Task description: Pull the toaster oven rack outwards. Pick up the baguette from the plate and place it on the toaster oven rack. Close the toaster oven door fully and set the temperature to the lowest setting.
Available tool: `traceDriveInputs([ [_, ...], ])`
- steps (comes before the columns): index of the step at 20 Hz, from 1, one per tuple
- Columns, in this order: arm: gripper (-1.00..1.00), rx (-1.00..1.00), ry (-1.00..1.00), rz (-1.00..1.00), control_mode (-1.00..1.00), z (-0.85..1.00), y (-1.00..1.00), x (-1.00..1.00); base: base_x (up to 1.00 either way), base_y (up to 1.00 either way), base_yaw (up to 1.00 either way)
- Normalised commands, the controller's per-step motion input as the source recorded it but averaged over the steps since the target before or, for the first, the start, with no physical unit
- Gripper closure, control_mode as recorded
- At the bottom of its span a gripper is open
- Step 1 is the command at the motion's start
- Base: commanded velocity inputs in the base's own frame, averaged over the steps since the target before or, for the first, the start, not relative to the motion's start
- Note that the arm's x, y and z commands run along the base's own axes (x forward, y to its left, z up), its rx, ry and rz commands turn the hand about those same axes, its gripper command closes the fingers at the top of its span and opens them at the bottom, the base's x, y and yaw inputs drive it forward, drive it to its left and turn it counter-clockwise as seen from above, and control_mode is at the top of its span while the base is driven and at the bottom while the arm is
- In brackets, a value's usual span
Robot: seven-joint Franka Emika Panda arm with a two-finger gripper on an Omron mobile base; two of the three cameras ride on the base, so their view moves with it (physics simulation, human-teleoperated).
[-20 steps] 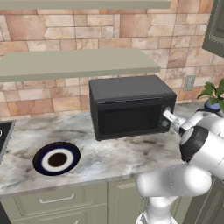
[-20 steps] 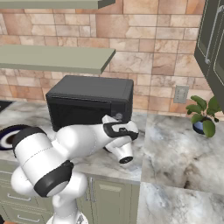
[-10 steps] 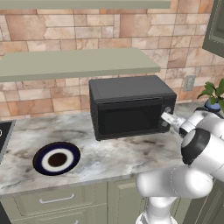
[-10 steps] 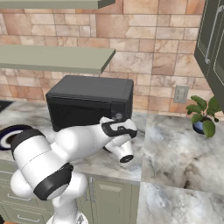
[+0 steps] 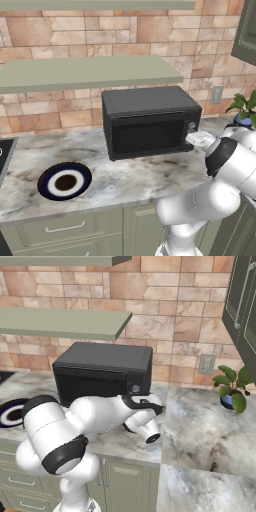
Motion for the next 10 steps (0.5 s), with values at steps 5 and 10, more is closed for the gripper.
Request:
traceDriveInputs([
  [5,1.0,0.0,0.0,0.0,-1.0,0.0,0.0,0.0,0.0,0.0,0.0],
  [10,-1.0,0.0,0.01,0.0,-1.0,0.0,0.0,0.0,0.0,0.0,0.0],
])
